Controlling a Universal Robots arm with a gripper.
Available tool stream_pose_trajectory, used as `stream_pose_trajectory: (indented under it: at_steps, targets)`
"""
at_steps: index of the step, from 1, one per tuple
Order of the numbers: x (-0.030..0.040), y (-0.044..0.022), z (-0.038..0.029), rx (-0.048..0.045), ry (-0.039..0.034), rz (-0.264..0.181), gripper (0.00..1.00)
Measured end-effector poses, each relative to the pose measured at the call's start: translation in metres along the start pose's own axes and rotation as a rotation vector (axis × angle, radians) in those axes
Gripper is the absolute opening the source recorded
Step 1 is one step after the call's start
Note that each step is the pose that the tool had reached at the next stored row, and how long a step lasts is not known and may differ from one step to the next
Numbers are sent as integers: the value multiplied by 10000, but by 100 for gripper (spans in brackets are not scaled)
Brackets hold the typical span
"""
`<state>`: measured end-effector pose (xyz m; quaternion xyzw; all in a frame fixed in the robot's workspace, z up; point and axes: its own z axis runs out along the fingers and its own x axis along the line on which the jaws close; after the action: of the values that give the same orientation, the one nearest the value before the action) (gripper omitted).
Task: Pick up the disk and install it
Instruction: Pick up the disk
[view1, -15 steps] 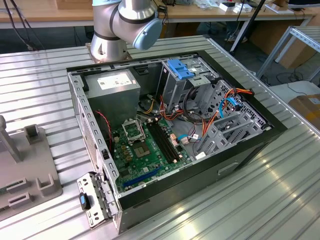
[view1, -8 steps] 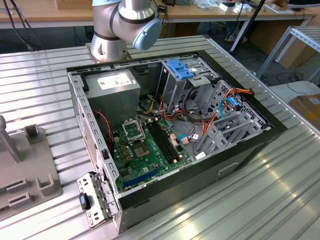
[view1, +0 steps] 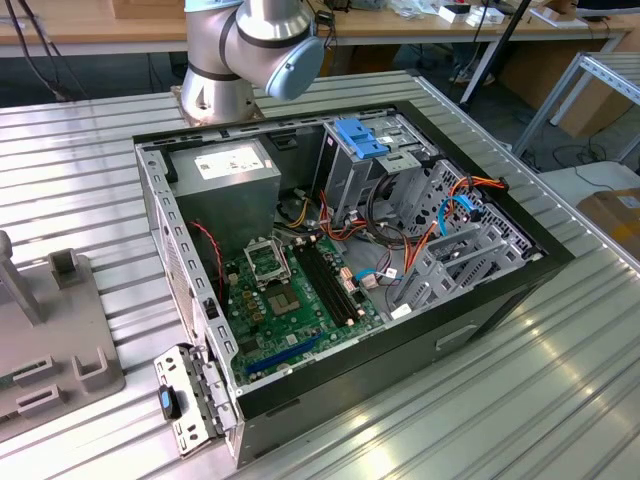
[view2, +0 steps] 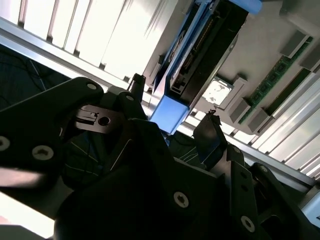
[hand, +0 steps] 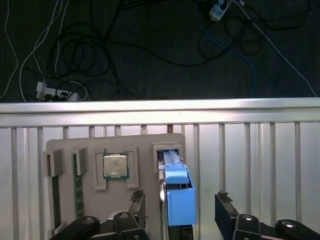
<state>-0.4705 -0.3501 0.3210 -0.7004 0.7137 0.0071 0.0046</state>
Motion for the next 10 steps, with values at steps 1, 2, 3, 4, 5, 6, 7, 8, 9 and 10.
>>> stream_pose_trajectory:
  at_steps: [1, 2, 3, 4, 5, 6, 7, 8, 9, 10]
  targets:
    - [0, 0, 12, -1, 0, -12, 66]
    - [0, 0, 21, -1, 0, -39, 66]
    - [0, 0, 30, -2, 1, -115, 66]
    - [1, 0, 42, -3, 2, -254, 66]
    - [1, 5, 57, -9, 6, -463, 66]
    - [0, 18, 60, -9, 6, -485, 66]
    - [1, 34, 64, -6, 5, -499, 66]
    - [2, 68, 73, 5, 5, -517, 66]
    - [4, 76, 95, 12, 5, -549, 66]
    - [4, 77, 122, 9, 5, -592, 66]
